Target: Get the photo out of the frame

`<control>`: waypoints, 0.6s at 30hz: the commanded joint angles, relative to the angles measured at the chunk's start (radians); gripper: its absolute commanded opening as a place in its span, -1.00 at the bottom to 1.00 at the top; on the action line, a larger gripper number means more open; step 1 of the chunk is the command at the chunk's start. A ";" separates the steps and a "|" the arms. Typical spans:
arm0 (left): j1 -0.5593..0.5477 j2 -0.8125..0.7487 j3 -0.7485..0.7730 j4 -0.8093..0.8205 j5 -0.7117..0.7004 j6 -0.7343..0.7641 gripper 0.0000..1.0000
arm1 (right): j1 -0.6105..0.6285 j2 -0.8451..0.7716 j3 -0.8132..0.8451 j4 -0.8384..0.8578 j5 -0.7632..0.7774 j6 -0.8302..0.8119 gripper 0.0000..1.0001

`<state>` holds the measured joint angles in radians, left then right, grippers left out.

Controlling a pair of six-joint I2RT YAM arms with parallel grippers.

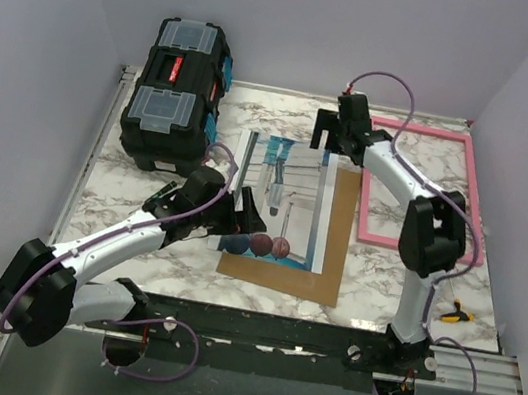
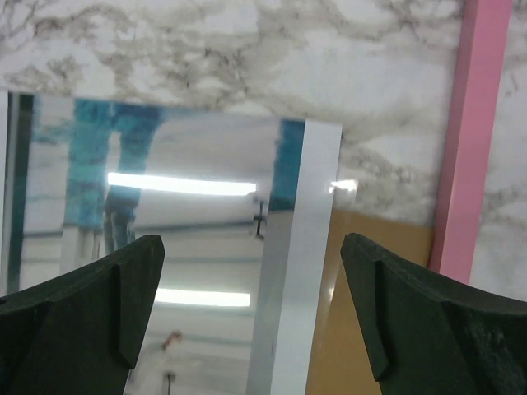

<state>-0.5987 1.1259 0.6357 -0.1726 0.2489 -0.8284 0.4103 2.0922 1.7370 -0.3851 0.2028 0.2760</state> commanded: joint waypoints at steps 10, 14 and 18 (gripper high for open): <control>-0.072 0.016 -0.054 0.150 0.101 -0.048 0.82 | 0.042 -0.791 -0.864 -0.243 -0.145 0.310 0.91; -0.064 0.021 -0.050 0.139 0.076 -0.054 0.82 | 0.042 -0.968 -1.012 -0.245 -0.239 0.387 0.73; -0.030 0.053 -0.017 0.110 0.094 -0.062 0.82 | 0.047 -1.016 -1.039 -0.279 -0.179 0.488 0.33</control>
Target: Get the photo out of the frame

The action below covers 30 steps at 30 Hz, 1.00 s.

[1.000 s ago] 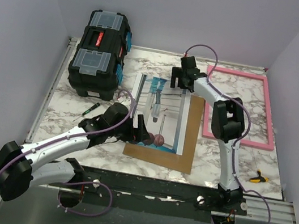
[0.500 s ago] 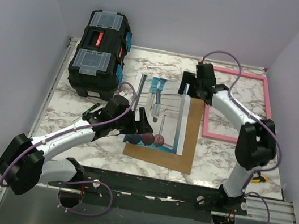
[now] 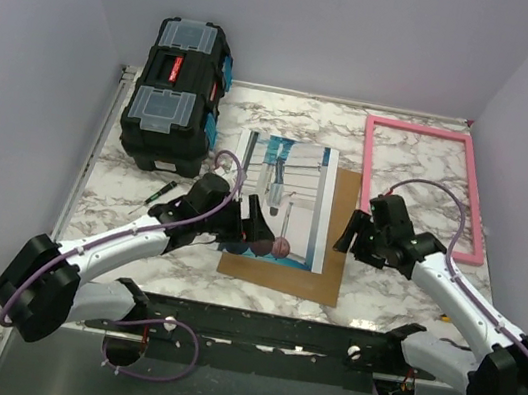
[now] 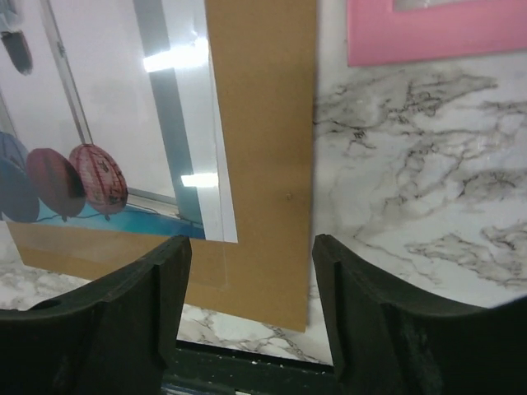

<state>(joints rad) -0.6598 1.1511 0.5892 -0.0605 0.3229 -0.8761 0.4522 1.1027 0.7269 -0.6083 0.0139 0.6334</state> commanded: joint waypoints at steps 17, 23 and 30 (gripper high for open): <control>0.111 -0.057 0.024 -0.105 0.042 0.044 0.83 | 0.006 0.077 -0.280 0.378 -0.098 0.254 0.16; 0.112 -0.011 0.056 -0.086 0.051 0.037 0.83 | 0.006 0.100 -0.293 0.507 -0.163 0.291 0.18; 0.112 0.088 0.096 -0.055 0.057 0.044 0.83 | 0.006 0.144 -0.176 0.395 -0.022 0.221 0.29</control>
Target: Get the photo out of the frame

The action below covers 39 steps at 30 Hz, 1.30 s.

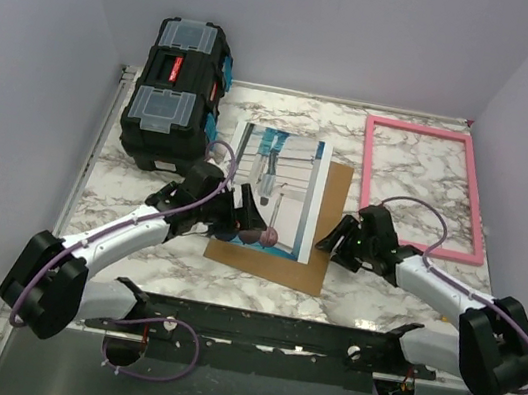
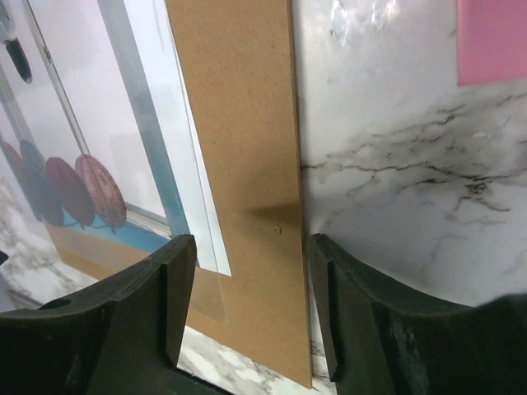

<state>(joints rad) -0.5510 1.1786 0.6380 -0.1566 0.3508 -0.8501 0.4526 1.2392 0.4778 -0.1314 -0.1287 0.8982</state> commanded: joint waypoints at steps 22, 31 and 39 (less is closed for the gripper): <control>-0.171 0.268 0.010 0.226 -0.181 -0.017 0.59 | -0.319 0.940 1.117 0.027 -0.346 -0.467 0.63; -0.183 0.332 -0.004 0.248 -0.217 -0.018 0.42 | -0.348 1.173 1.371 -0.120 -0.465 -0.523 0.54; -0.187 0.373 -0.016 0.230 -0.239 -0.037 0.31 | -0.347 1.228 1.386 -0.075 -0.605 -0.458 0.54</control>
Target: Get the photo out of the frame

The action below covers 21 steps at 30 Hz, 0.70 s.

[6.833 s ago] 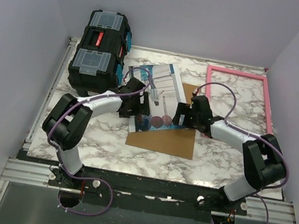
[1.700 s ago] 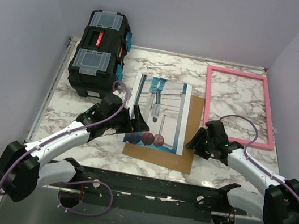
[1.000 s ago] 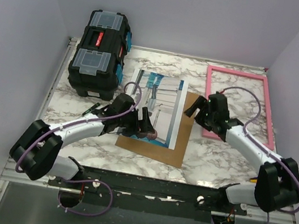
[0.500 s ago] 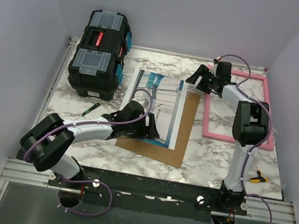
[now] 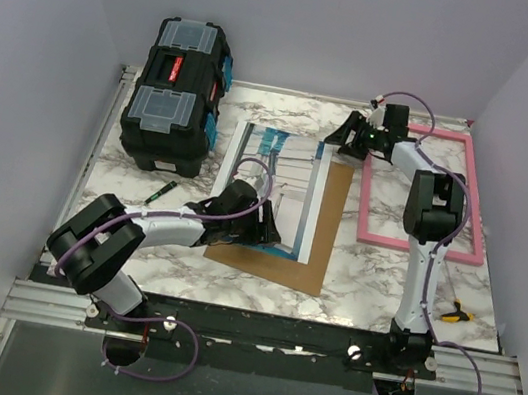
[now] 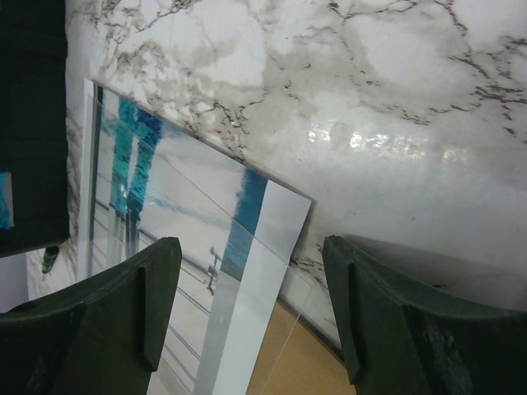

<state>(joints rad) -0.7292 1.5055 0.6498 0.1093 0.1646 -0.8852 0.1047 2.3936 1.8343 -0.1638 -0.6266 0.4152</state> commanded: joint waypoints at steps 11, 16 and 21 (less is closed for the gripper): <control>-0.009 0.089 -0.037 -0.034 -0.065 -0.009 0.31 | 0.010 0.074 0.036 -0.045 -0.097 0.154 0.55; -0.009 0.093 -0.037 -0.035 -0.069 -0.008 0.31 | 0.025 0.074 0.023 0.009 -0.123 0.243 0.56; -0.009 0.093 -0.036 -0.039 -0.076 -0.005 0.31 | 0.031 0.071 0.007 0.076 -0.173 0.312 0.57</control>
<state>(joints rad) -0.7300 1.5478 0.6498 0.1879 0.1612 -0.9089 0.1188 2.4374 1.8637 -0.1238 -0.7280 0.6392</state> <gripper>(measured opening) 0.657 0.781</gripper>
